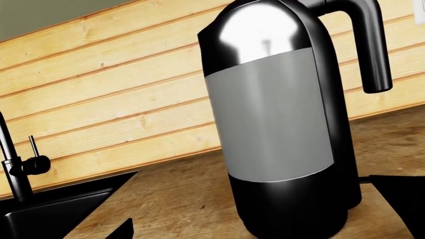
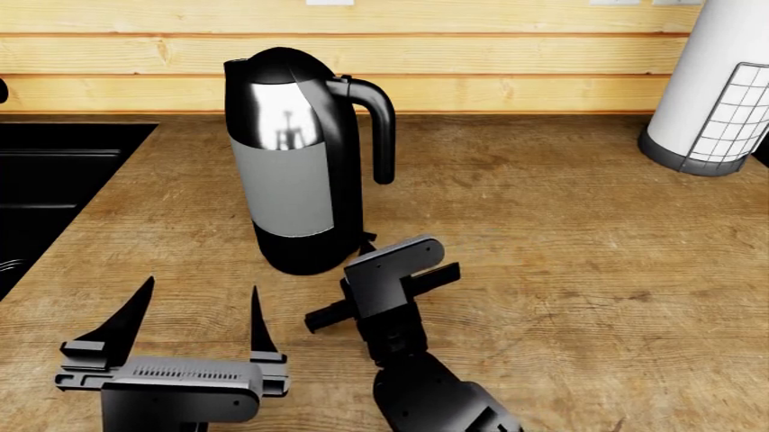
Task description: Press down the lever to turn on the electric kettle.
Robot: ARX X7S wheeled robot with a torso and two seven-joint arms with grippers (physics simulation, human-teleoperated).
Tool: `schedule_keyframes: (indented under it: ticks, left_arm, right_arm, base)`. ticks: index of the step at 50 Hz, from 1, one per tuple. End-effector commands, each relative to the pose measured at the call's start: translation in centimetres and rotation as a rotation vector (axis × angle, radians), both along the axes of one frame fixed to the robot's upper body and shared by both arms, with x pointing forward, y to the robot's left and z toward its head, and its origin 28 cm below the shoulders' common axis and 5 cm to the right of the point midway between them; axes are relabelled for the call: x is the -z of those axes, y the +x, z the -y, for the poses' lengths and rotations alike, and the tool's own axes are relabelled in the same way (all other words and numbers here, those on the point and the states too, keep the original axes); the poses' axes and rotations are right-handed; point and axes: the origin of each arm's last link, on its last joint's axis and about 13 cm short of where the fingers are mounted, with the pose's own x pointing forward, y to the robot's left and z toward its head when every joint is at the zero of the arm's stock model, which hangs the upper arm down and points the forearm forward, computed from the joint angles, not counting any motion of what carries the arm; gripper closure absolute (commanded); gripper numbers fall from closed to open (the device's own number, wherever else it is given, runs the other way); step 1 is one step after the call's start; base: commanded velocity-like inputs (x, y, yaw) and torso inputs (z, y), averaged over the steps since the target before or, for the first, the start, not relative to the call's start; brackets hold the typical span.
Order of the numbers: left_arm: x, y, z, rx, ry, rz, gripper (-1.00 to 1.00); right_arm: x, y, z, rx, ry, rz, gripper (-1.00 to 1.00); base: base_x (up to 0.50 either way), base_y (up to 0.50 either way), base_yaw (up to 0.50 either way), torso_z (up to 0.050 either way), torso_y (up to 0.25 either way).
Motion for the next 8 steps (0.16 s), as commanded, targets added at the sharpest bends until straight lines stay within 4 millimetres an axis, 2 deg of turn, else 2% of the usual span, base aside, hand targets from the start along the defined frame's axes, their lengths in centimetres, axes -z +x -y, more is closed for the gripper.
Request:
schedule_keyframes:
  ticks: [1,8]
  left_arm:
    - [0.0,0.0,0.0,-0.001,-0.001,0.002,-1.0]
    - [-0.1,0.1,0.0,0.0,0.001,0.003,-1.0]
  right_arm:
    - [1.3,1.6,0.7,0.035,-0.05,-0.063,1.0]
    - [2.8,2.4,1.3,0.063,-0.079,-0.12,1.0]
  base:
    - [0.01,0.0,0.01,0.0,0.0]
    - [0.0,0.0,0.0,0.0,0.0]
